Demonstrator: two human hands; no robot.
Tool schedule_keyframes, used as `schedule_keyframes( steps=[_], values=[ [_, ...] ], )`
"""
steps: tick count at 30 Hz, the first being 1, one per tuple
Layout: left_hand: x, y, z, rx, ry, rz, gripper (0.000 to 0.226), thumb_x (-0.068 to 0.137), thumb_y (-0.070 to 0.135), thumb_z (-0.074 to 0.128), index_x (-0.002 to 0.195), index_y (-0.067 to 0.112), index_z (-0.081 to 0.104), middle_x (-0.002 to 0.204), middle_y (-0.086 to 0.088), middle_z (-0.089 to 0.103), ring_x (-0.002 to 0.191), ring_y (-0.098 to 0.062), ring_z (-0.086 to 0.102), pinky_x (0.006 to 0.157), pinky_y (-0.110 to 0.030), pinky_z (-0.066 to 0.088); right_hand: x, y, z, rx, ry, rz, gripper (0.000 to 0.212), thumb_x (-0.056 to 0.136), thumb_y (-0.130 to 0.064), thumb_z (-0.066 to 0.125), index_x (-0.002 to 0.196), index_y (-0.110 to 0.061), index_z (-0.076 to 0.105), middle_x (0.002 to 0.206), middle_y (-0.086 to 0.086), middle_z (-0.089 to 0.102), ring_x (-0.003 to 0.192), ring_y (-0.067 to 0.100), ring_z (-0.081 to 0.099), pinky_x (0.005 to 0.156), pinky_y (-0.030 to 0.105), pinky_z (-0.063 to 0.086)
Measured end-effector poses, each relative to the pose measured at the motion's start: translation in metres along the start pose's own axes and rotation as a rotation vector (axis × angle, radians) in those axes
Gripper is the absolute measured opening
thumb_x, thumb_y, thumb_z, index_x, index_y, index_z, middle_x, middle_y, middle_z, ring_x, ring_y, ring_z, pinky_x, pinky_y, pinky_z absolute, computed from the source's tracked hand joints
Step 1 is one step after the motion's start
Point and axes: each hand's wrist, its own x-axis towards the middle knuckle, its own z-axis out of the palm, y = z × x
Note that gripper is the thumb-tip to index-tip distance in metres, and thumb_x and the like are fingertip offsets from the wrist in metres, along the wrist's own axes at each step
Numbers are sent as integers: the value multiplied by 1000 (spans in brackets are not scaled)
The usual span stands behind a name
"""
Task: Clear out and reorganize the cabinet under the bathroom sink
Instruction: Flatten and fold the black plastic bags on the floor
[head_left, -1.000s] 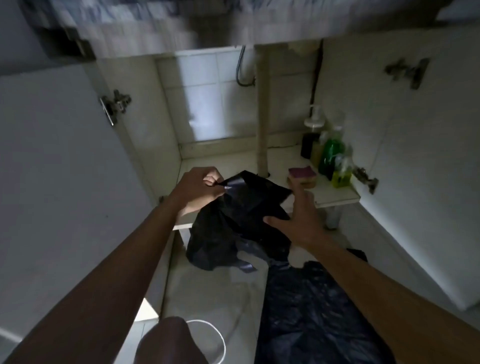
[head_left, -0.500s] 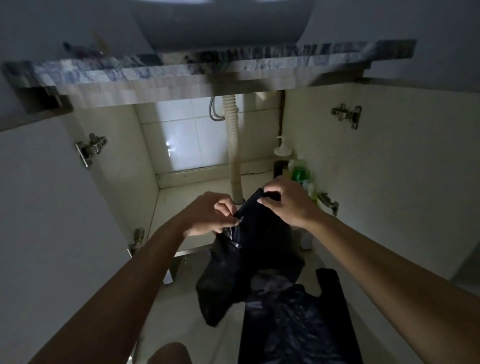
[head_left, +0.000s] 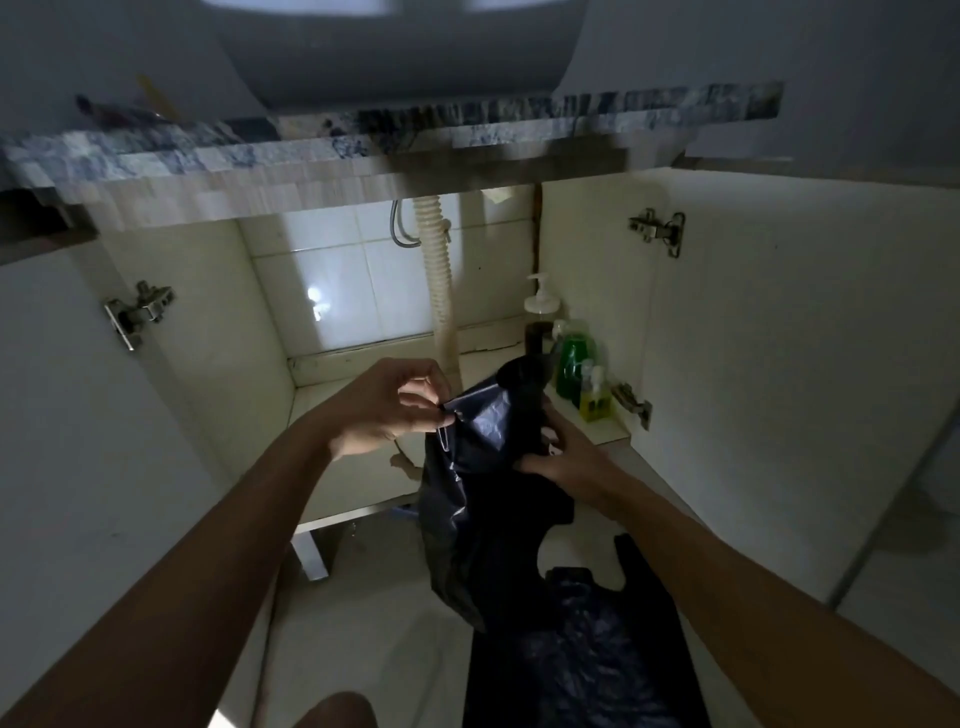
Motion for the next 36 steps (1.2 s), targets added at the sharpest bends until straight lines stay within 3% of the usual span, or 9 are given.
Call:
schedule_keyframes(
  steps=[2,7,12,17,20,25,30,32,36],
  values=[
    [0,-4,0,0,28,-34,14,82,8,78,83,10,64,86,-2,71,82,-19,71,78,-34,56,3,-10,6,-36,105,-173,52,77,-10,83,119,-25,56,105,-17,63,92,-18,59,72,3,46],
    [-7,-8,9,-21,101,-148,17,80,13,80,83,13,63,89,-12,69,82,-29,72,71,-44,62,12,-34,-8,-306,116,-304,25,73,-39,82,95,-28,75,92,-10,75,88,5,71,84,36,58],
    [-11,-8,16,-260,-331,-357,38,82,28,74,114,10,66,116,-11,70,109,-27,68,89,-42,57,9,-49,-26,-341,-34,-243,13,90,-25,73,95,-14,77,89,-2,77,87,11,73,81,29,53],
    [-3,-17,12,-252,-115,-401,41,92,11,64,129,17,48,119,-11,69,99,-29,72,68,-31,60,-4,-62,-39,-358,-191,-162,20,94,-16,67,114,-16,70,92,-17,68,80,-18,63,72,0,43],
    [5,-18,30,-218,-152,-277,76,84,7,74,144,35,37,138,-2,52,117,-22,61,97,-48,53,-10,-73,-43,-326,-266,-148,26,96,-9,62,119,-21,68,94,-14,71,81,-14,65,70,1,45],
    [10,-9,66,-360,-266,-255,30,82,9,68,108,24,66,106,8,71,108,-17,63,107,-51,44,-12,-85,-39,-388,-270,-174,18,94,-22,67,112,-22,70,99,-4,76,91,9,71,79,18,55],
    [11,-8,67,-187,-67,-257,21,90,-4,60,88,14,70,84,1,69,76,-10,64,67,-21,52,-7,-79,-49,-436,18,-334,16,85,-20,78,100,-15,78,82,-11,74,73,-5,67,66,7,44],
    [13,-18,52,-117,114,-283,8,92,14,66,89,13,74,83,1,72,74,-10,65,64,-24,48,-7,-72,-60,-517,157,-348,19,82,-23,81,99,-16,80,84,-13,73,70,-8,64,65,4,39],
    [17,-29,17,139,458,-305,39,80,51,74,78,12,74,68,-2,69,68,-22,66,58,-26,39,-13,-45,-98,-633,306,-169,18,80,-31,81,97,-25,78,94,-9,74,85,7,67,71,13,42]
  ],
)
